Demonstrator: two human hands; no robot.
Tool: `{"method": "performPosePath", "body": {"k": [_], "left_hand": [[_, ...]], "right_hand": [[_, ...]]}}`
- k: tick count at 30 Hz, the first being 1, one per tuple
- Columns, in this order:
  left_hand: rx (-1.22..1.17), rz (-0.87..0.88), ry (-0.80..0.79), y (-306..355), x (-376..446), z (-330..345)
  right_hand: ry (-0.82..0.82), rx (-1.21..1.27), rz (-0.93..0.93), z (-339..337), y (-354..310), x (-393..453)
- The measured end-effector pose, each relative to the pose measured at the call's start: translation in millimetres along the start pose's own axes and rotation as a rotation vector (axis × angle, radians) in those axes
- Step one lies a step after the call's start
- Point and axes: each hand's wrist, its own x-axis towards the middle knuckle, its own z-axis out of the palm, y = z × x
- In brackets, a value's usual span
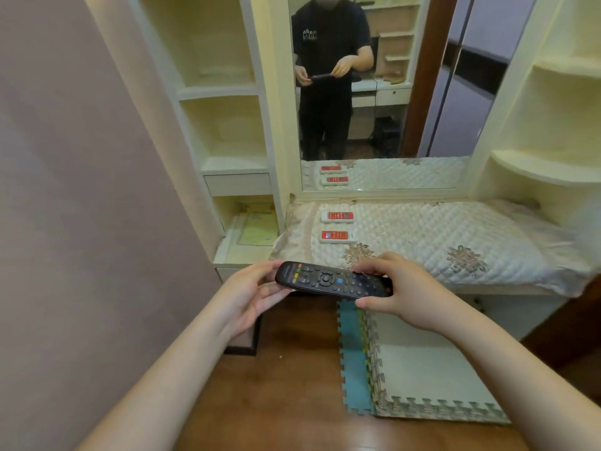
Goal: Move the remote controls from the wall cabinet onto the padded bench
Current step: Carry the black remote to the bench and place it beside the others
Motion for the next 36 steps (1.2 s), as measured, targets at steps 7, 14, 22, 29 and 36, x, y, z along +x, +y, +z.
{"method": "performPosePath", "body": {"k": [7,14,22,29,36], "left_hand": [[0.067,-0.031,-0.027,19,69,-6],[0.117,-0.046,-0.097,49,147,-13],[0.161,-0.159,-0.18,67,222,4],[0.216,-0.188,-0.213,63,282,38],[0.278,-0.199,-0.144,57,343,85]], "right_hand": [[0.001,0.012,0.077,11,13,54],[0.045,0.0,0.185,24,16,118],[0.124,0.017,0.288,24,33,159],[0.193,0.023,0.352,22,73,191],[0.206,0.048,0.332,10,133,234]]}}
